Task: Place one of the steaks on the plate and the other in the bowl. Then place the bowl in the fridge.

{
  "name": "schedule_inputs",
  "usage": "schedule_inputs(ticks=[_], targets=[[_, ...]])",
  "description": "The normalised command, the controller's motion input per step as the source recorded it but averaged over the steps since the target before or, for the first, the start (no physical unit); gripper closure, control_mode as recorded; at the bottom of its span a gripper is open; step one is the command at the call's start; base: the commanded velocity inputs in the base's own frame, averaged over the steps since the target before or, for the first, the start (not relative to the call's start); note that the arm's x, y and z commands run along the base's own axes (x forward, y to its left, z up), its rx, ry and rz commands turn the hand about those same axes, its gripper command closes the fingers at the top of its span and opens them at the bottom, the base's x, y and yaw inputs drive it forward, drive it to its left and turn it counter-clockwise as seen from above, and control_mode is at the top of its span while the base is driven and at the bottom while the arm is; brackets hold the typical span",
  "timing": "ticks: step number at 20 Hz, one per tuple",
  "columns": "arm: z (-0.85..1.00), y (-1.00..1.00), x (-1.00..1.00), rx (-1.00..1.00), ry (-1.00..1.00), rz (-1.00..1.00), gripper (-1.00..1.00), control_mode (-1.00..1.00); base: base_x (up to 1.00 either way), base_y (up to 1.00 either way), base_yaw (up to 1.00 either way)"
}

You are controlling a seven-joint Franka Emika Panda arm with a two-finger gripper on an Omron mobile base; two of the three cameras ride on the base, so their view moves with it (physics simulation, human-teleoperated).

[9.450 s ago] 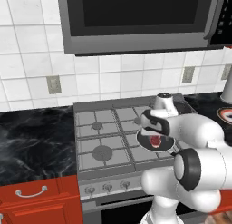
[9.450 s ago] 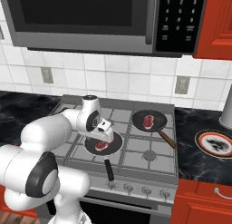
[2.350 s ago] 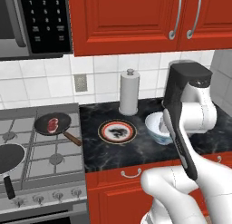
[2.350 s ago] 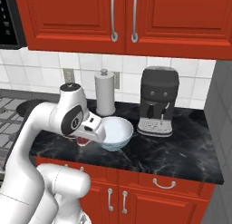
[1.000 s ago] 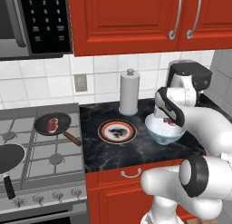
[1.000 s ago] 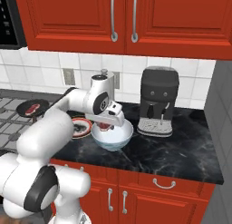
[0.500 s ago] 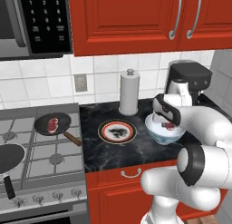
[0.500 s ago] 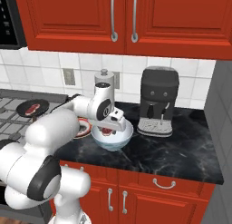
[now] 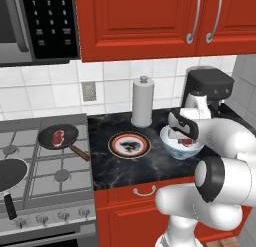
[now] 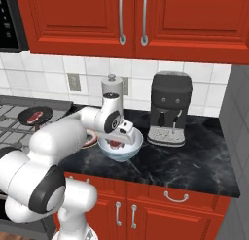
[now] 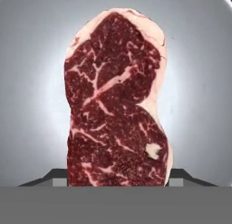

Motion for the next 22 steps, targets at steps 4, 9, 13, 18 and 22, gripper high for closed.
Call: schedule_inputs(ticks=[4, 9, 13, 18, 22], targets=[[-0.12, 0.00, 0.00, 0.00, 0.00, 0.00, 1.00, -1.00, 0.00, 0.00, 0.00], [-0.05, 0.00, 0.00, 0.00, 0.00, 0.00, 1.00, -1.00, 0.00, 0.00, 0.00], [0.00, 0.00, 0.00, 0.00, 0.00, 0.00, -1.00, -1.00, 0.00, 0.00, 0.00], [0.00, 0.00, 0.00, 0.00, 0.00, 0.00, -1.00, -1.00, 0.00, 0.00, 0.00], [0.00, 0.00, 0.00, 0.00, 0.00, 0.00, -1.00, -1.00, 0.00, 0.00, 0.00]])
